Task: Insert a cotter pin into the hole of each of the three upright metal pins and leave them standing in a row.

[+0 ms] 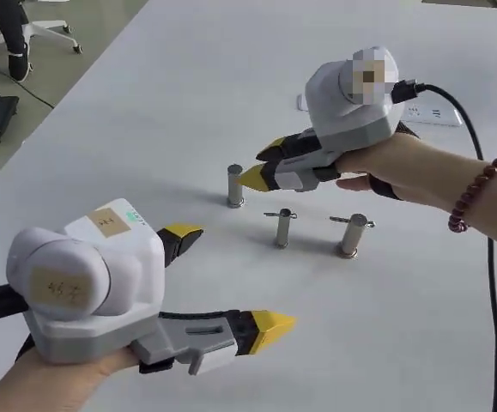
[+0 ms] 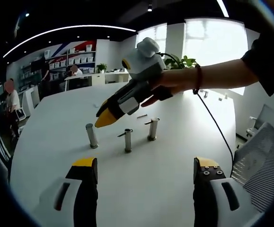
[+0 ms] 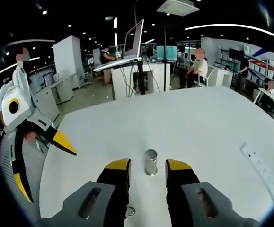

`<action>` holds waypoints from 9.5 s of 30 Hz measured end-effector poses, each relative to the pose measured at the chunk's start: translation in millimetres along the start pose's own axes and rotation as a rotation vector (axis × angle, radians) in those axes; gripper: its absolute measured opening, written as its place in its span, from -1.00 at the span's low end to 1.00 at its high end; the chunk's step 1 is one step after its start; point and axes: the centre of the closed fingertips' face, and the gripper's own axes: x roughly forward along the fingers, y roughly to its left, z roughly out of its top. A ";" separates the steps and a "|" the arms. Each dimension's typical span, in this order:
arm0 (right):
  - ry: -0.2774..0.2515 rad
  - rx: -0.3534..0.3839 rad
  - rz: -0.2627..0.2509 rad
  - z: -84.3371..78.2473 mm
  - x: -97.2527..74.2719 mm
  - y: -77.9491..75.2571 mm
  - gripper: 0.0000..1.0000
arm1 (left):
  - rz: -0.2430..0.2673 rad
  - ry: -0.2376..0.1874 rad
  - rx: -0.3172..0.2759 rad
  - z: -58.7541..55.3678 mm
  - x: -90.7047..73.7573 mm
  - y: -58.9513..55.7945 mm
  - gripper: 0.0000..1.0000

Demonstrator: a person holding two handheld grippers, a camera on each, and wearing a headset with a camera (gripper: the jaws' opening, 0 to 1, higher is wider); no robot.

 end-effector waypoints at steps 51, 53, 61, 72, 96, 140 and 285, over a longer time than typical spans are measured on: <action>0.083 -0.069 -0.043 -8.8 32.2 6.1 -0.84 | -0.014 0.023 -0.032 -7.9 0.9 2.7 0.69; 0.090 -0.077 -0.032 -10.1 30.4 12.8 -0.84 | -0.006 0.015 -0.030 -4.4 -0.9 4.6 0.69; 0.104 -0.099 -0.001 -14.0 24.0 35.4 -0.84 | 0.015 0.004 -0.025 0.1 -7.8 9.1 0.69; 0.114 -0.131 0.028 -18.4 17.9 53.4 -0.84 | 0.024 -0.003 -0.012 5.5 -12.5 5.8 0.70; 0.089 -0.089 0.017 -40.1 -30.3 78.0 -0.84 | 0.034 -0.023 0.001 13.4 -19.6 -3.4 0.69; 0.101 0.044 -0.132 -92.6 -86.2 66.5 -0.84 | -0.011 -0.012 0.028 15.8 -12.4 -27.0 0.63; 0.488 -0.060 -0.207 -163.0 -116.1 -124.0 -1.00 | -0.001 0.023 -0.002 3.5 16.0 -8.2 0.48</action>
